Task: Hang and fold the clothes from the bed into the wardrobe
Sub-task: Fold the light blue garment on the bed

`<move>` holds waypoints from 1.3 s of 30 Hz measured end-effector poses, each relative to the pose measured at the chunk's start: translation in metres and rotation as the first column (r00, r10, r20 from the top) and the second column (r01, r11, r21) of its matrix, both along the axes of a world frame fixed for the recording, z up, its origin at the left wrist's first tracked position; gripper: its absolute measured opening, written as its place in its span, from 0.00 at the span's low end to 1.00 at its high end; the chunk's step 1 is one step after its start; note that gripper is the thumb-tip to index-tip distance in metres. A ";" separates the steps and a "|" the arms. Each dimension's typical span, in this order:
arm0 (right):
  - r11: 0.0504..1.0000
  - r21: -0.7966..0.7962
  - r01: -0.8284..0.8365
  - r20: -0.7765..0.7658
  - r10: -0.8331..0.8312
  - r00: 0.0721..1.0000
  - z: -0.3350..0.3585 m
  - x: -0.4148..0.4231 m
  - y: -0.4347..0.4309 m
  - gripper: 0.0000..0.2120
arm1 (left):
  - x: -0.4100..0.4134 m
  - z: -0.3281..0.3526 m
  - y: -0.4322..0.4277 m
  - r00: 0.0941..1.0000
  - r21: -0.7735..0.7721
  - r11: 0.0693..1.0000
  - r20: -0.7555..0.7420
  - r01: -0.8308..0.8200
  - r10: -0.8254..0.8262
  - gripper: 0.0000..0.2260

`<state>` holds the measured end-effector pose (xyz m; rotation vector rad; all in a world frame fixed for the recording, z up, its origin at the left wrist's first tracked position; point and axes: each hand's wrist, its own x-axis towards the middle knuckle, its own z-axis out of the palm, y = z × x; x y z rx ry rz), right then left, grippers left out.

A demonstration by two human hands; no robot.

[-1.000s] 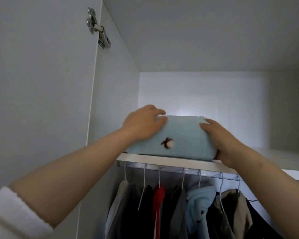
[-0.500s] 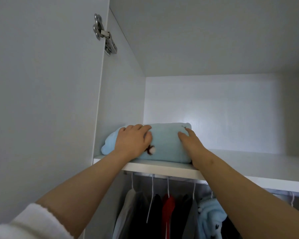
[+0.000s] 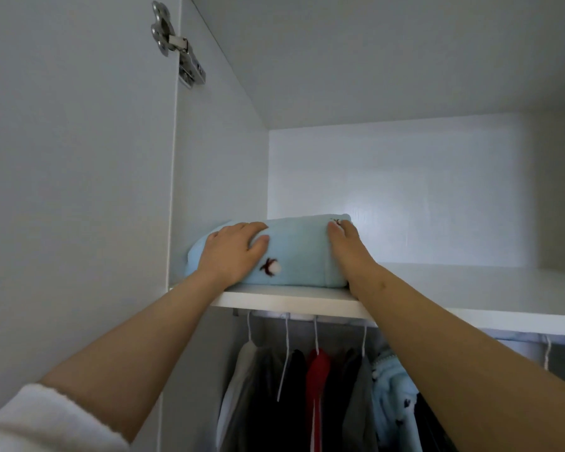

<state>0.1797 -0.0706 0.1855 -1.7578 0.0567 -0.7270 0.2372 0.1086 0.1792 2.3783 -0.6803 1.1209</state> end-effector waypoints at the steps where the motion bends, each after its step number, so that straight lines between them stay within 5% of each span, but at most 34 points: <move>1: 0.998 0.023 0.060 0.055 -0.061 0.997 0.000 -0.005 -0.001 0.24 | -0.006 0.001 0.001 1.000 -0.040 0.999 -0.011 0.025 -0.025 0.16; 6: 0.983 0.065 0.170 0.425 -0.182 0.887 -0.015 -0.057 -0.004 0.12 | -0.057 -0.005 -0.008 0.962 -0.321 0.911 0.008 0.261 -0.273 0.08; 11: 0.995 0.094 0.043 0.455 -0.081 0.887 -0.065 -0.117 -0.001 0.07 | -0.126 -0.044 -0.030 0.850 -0.399 0.801 -0.091 0.445 -0.518 0.08; 18: 0.983 0.182 -0.038 0.183 0.004 0.983 -0.148 -0.167 0.004 0.09 | -0.179 -0.126 -0.033 0.677 -0.677 0.640 -0.279 0.364 -0.681 0.12; 25: 0.943 0.324 0.069 -0.148 -0.022 0.989 -0.242 -0.242 0.032 0.07 | -0.239 -0.211 -0.006 0.499 -0.683 0.653 -0.463 0.327 -0.733 0.08; 33: 0.796 0.467 0.384 -0.448 -0.161 0.879 -0.354 -0.355 0.098 0.09 | -0.322 -0.328 0.030 0.204 -0.661 0.724 -0.695 0.195 -0.689 0.11; 39: 0.636 0.492 0.594 -0.545 -0.308 0.780 -0.391 -0.481 0.124 0.07 | -0.421 -0.364 0.024 0.003 -0.598 0.751 -0.782 0.281 -0.623 0.10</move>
